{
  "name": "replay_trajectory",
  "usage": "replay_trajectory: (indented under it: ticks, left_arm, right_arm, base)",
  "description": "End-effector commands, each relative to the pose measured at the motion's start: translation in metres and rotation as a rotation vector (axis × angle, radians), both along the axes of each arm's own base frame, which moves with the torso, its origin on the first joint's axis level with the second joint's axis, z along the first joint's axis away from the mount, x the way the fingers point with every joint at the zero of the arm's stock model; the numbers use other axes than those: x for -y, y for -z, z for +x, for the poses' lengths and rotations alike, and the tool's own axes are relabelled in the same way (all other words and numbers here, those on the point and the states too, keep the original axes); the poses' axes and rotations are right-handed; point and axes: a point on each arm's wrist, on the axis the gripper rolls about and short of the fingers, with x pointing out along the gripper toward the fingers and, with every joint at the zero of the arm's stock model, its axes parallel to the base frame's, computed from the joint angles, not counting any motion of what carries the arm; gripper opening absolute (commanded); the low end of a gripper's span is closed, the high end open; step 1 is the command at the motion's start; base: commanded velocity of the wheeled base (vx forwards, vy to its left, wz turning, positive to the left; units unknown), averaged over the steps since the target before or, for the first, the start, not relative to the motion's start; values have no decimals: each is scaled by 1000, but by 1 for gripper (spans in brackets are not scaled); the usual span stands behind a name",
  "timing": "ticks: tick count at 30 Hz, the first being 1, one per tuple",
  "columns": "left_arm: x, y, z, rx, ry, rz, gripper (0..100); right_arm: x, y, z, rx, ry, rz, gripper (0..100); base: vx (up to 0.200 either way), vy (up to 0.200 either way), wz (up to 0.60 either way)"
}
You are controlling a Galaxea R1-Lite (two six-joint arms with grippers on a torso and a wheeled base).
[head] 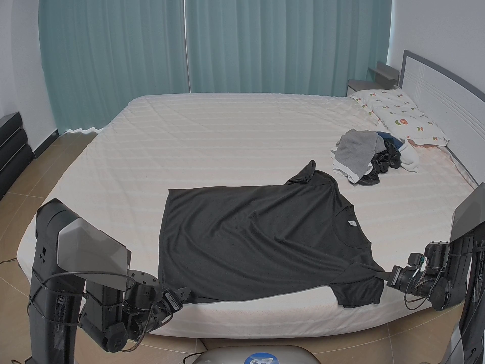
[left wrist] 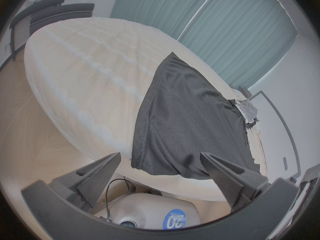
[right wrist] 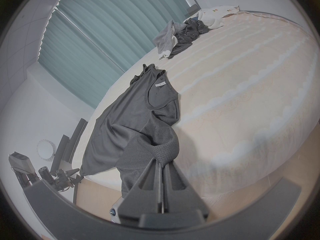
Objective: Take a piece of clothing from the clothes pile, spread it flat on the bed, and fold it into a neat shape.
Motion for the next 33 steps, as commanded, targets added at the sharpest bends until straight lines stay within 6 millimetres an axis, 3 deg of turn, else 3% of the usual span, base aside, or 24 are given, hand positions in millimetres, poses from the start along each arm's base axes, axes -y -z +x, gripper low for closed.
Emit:
replay_trajectory:
  ticks: [1,9,27,33]
  left_arm:
    - [13,0,-12,-6,-41,-13,100]
    - [23,-3,-16,7,-62,-49,100]
    - [31,4,-1,63,-106,-33,100]
    - [21,4,1,55,-145,-21,100]
  right_arm:
    - [0,-1,0,9,-1,0,0]
    - [0,-2,1,10,9,11,0]
    - [-4,-6,0,15,-4,17,0]
    - [-3,-6,1,12,12,34,0]
  base:
    - [0,0,0]
    - [0,0,0]
    - [0,0,0]
    - [0,0,0]
